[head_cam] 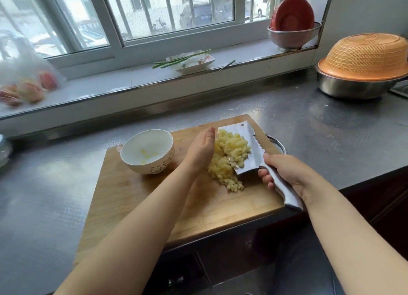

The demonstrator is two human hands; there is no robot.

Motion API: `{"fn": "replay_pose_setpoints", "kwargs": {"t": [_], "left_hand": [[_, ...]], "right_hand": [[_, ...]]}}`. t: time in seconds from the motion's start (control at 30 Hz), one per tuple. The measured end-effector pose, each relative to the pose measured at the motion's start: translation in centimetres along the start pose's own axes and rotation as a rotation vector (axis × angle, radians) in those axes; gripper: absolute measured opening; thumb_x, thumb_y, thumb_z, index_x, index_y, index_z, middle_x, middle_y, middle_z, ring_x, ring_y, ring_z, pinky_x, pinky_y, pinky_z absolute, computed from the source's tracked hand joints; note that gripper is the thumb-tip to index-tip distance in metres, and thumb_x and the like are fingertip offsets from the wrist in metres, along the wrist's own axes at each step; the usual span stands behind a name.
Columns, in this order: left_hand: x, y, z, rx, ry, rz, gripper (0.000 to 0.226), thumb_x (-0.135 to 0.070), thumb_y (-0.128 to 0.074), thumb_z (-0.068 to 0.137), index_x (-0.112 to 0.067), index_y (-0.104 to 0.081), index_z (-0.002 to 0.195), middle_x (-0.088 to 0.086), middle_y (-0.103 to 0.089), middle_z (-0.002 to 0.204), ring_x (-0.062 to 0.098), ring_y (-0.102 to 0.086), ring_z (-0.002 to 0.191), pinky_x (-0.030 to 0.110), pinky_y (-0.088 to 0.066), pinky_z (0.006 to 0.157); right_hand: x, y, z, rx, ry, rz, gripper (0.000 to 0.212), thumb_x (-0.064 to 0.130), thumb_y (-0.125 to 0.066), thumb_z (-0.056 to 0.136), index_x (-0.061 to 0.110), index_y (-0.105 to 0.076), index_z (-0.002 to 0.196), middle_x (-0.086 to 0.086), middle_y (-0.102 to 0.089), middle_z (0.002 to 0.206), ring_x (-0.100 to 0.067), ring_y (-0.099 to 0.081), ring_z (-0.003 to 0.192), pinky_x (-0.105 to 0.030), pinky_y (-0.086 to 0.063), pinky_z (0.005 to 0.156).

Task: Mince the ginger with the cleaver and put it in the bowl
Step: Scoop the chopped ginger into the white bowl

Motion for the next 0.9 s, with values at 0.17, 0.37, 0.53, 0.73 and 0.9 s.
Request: {"fn": "replay_pose_setpoints", "kwargs": {"t": [0.17,0.37,0.53,0.73,0.9], "left_hand": [[-3.3,3.2,-2.2,-0.159,-0.417,0.212,0.037,-0.033,-0.033,0.102,-0.017,-0.056,0.126,-0.001,-0.059,0.126,0.012,-0.051,0.118,0.026,-0.04,0.095],[-4.6,6.1,-2.7,-0.067,-0.608,0.546,0.048,-0.054,-0.044,0.092,-0.022,-0.054,0.127,-0.003,-0.052,0.133,0.017,-0.041,0.129,0.031,-0.03,0.106],[-2.4,8.1,-2.5,-0.042,-0.562,0.697,0.041,-0.047,-0.05,0.09,-0.026,-0.056,0.125,-0.005,-0.053,0.131,0.017,-0.038,0.132,0.035,-0.013,0.118],[-0.4,9.8,-2.2,-0.042,-0.491,0.693,0.033,-0.045,-0.051,0.094,-0.029,-0.056,0.123,-0.006,-0.051,0.132,0.016,-0.039,0.131,0.031,-0.009,0.117],[0.2,9.9,-1.9,-0.011,-0.504,0.705,0.03,-0.043,-0.045,0.097,-0.029,-0.057,0.12,-0.006,-0.052,0.129,0.016,-0.039,0.126,0.029,-0.016,0.111]], "right_hand": [[2.0,-1.1,-0.6,0.05,0.044,-0.004,0.021,0.023,-0.045,0.104,0.007,-0.053,0.093,-0.004,-0.053,0.059,-0.009,-0.045,0.043,-0.019,-0.04,0.035],[3.9,-6.1,-0.9,0.178,0.031,-0.109,0.027,0.026,-0.044,0.105,0.005,-0.055,0.091,-0.003,-0.053,0.063,-0.009,-0.044,0.046,-0.017,-0.04,0.038],[4.5,-10.0,-0.5,0.267,0.015,-0.175,0.029,0.027,-0.041,0.106,0.006,-0.054,0.091,-0.002,-0.052,0.061,-0.01,-0.045,0.048,-0.018,-0.041,0.04],[4.5,-12.3,-0.2,0.309,-0.003,-0.234,0.031,0.027,-0.039,0.106,0.008,-0.052,0.087,-0.002,-0.052,0.061,-0.01,-0.045,0.049,-0.017,-0.042,0.04],[4.4,-13.2,0.1,0.332,-0.032,-0.251,0.032,0.029,-0.039,0.106,0.007,-0.052,0.089,-0.002,-0.053,0.062,-0.009,-0.046,0.048,-0.018,-0.043,0.039]]}}
Point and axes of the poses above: each hand's wrist, its own z-axis towards the middle knuckle, its own y-axis out of the back of the hand, x = y × z, the point moved 3 cm from there along z, towards the middle knuckle
